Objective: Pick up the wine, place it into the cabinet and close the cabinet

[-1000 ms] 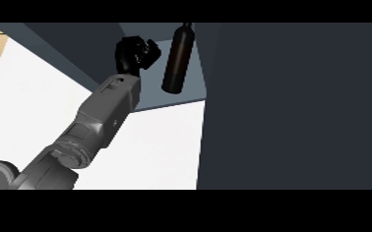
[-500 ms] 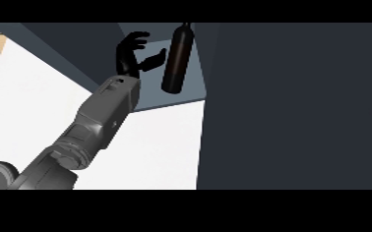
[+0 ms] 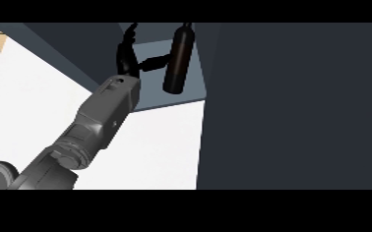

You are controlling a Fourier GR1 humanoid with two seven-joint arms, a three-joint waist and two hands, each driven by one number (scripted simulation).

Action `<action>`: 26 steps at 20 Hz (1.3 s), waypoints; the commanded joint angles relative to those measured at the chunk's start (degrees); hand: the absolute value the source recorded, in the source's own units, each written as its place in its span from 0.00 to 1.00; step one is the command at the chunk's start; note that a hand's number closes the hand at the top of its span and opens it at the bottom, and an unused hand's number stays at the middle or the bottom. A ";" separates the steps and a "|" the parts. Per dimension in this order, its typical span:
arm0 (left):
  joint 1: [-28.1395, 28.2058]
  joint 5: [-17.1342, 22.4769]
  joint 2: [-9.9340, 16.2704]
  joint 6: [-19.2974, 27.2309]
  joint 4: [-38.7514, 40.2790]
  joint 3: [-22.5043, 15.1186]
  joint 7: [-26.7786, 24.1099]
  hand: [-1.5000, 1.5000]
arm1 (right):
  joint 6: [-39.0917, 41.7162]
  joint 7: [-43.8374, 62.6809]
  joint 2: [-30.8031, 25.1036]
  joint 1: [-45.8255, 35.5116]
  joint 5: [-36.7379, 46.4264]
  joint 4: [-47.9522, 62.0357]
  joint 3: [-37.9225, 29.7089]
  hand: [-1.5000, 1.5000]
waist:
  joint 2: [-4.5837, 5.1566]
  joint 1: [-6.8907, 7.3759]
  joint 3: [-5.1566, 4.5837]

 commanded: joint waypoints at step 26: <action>3.96 0.46 -4.27 -31.38 -20.50 2.51 -6.67 0.00 | -5.66 8.10 -5.30 -1.27 -0.07 -3.13 -4.14 0.00 | -4.54 10.33 0.34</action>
